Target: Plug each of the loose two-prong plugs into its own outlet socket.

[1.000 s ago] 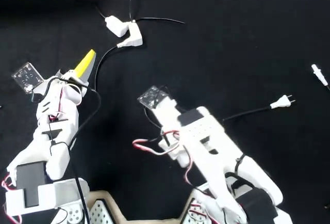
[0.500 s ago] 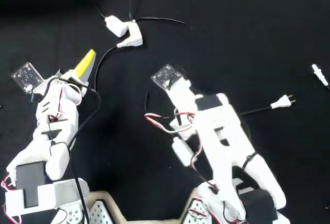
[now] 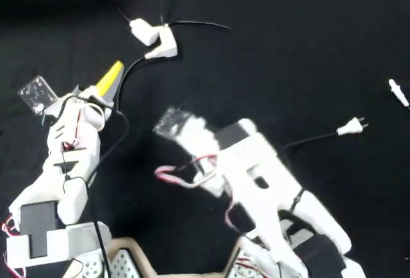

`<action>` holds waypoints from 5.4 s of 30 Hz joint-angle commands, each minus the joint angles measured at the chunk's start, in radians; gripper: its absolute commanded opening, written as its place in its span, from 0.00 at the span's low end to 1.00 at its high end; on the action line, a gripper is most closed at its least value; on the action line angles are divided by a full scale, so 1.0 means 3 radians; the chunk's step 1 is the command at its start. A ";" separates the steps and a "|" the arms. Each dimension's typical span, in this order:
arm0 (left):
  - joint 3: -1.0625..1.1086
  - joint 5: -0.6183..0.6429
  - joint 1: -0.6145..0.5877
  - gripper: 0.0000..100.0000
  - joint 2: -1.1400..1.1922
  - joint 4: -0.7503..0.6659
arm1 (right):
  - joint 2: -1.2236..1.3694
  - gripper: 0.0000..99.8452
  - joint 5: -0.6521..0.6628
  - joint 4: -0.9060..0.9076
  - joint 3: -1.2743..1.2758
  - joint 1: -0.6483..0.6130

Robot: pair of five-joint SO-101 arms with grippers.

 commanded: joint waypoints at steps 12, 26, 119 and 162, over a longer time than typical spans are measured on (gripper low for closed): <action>-0.0038 -0.0036 0.0018 0.47 -0.0020 -0.0092 | 0.0008 0.32 0.0655 -0.0527 0.0499 0.0967; -0.0038 -0.0036 0.0033 0.47 -0.0020 -0.0092 | 0.0008 0.32 0.0956 -0.0419 0.0284 0.1023; 0.0202 -0.0077 -0.0243 0.47 -0.0322 -0.0077 | 0.4861 0.39 -0.4010 -0.0005 -0.5772 0.0614; 0.0263 -0.0772 -0.0350 0.47 -0.0338 -0.0061 | 0.4907 0.40 -0.3463 0.0936 -0.7352 -0.0225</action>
